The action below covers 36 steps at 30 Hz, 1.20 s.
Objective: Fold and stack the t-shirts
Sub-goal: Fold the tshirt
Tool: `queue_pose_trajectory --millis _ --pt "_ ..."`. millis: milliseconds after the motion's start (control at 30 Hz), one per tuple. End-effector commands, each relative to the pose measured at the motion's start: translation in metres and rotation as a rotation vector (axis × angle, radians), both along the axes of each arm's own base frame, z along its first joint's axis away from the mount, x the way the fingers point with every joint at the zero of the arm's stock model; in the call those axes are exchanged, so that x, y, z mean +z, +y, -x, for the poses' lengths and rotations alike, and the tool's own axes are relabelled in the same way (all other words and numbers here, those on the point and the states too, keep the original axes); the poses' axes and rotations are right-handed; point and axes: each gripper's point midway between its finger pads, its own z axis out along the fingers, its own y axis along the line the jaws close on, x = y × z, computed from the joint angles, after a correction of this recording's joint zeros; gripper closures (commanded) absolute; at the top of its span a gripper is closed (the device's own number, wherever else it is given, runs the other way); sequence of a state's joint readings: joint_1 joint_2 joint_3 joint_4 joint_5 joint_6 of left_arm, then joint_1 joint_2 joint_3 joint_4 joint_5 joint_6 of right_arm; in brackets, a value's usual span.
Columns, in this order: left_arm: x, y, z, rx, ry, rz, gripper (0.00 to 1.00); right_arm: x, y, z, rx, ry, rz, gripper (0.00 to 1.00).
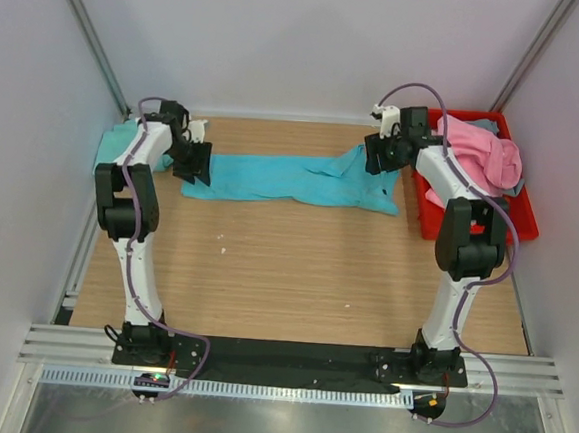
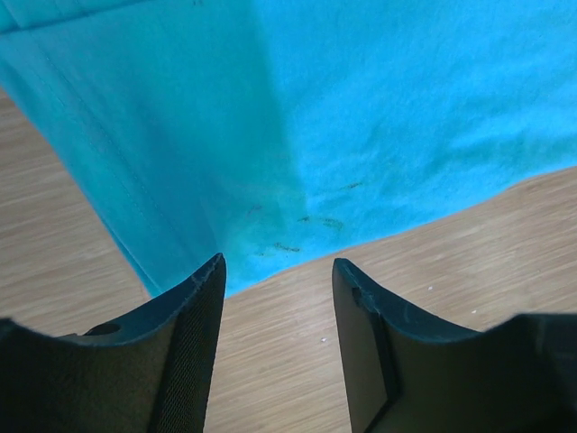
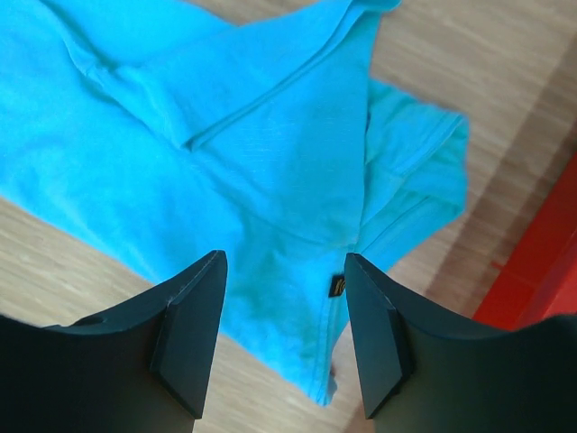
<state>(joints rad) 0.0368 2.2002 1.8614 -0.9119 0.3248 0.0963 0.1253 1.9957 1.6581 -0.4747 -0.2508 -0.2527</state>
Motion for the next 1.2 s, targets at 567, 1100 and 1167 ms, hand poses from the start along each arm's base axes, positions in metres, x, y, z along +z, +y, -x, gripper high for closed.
queue_pose_trajectory --millis 567,1100,1167 --pt "-0.016 0.008 0.012 -0.011 0.052 -0.038 0.34 -0.045 -0.066 0.077 -0.074 0.279 0.098 0.38" --pt "-0.022 0.009 0.009 -0.014 0.063 -0.045 0.34 -0.082 -0.072 0.078 -0.078 0.387 0.027 0.51" --pt "-0.022 0.010 0.009 -0.013 0.064 -0.048 0.34 -0.082 -0.073 0.076 -0.081 0.385 0.028 0.66"
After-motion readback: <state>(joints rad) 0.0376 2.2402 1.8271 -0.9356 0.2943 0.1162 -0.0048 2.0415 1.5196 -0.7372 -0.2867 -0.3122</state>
